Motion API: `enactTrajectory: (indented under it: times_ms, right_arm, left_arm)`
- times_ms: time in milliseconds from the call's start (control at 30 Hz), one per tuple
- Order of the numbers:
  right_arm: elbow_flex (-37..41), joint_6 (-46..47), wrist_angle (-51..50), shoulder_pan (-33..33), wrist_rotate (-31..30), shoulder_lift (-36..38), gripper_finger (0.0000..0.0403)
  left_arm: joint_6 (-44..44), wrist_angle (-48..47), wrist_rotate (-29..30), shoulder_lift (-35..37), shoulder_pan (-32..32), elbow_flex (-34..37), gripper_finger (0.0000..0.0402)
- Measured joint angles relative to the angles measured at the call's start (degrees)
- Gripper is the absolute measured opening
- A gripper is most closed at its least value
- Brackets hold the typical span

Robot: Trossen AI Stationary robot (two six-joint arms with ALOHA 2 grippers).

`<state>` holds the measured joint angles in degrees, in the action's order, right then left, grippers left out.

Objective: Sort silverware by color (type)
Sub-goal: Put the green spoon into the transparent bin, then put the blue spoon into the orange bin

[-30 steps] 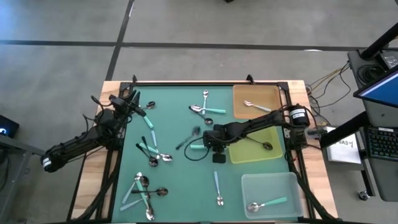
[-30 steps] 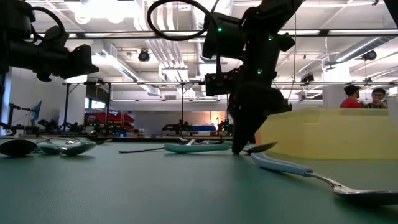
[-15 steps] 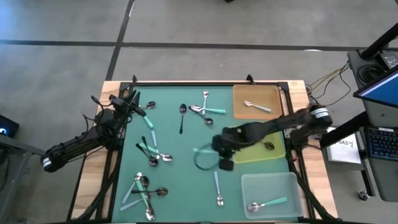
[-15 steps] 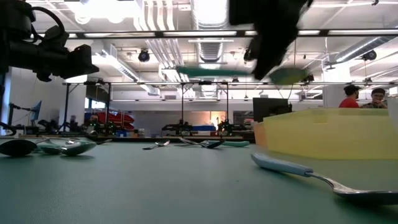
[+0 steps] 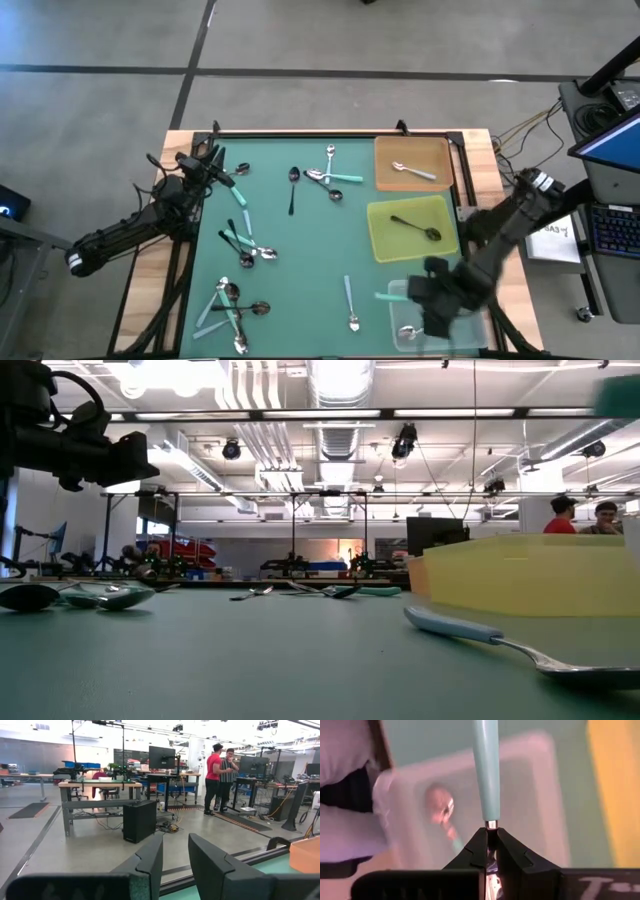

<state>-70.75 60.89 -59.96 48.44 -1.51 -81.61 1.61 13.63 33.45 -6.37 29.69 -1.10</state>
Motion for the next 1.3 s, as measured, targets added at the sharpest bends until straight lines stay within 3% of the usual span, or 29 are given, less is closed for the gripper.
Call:
enactTrajectory:
  times_ms: [267, 433, 700, 933, 1200, 1300]
  right_arm:
    - [3.81, 14.56, -0.23, 11.55, -1.5, 0.12, 0.0013]
    - [6.58, 22.06, 0.02, 14.02, -1.39, 0.07, 0.0016]
    - [6.21, 27.49, 0.3, 13.26, 1.17, 0.31, 0.0089]
    - [4.0, 25.47, 0.24, 7.45, 1.57, 0.4, 0.0137]
    - [3.36, 28.01, 1.08, -6.93, 1.41, -0.43, 0.0131]
    - [3.4, 24.91, 7.28, -10.86, 1.48, -1.53, 0.0126]
  left_arm:
    - [0.0, -0.02, 0.0, -0.02, -0.01, 0.0, 0.0077]
    - [-0.02, -0.02, 0.0, -0.02, 0.0, 0.0, 0.0077]
    - [-0.02, -0.02, 0.0, -0.02, -0.02, 0.0, 0.0077]
    - [-0.01, -0.02, 0.0, -0.02, -0.01, 0.0, 0.0077]
    - [-0.01, -0.01, 0.0, -0.02, -0.01, 0.01, 0.0077]
    - [-0.01, -0.01, -0.02, -0.02, -0.02, 0.0, 0.0077]
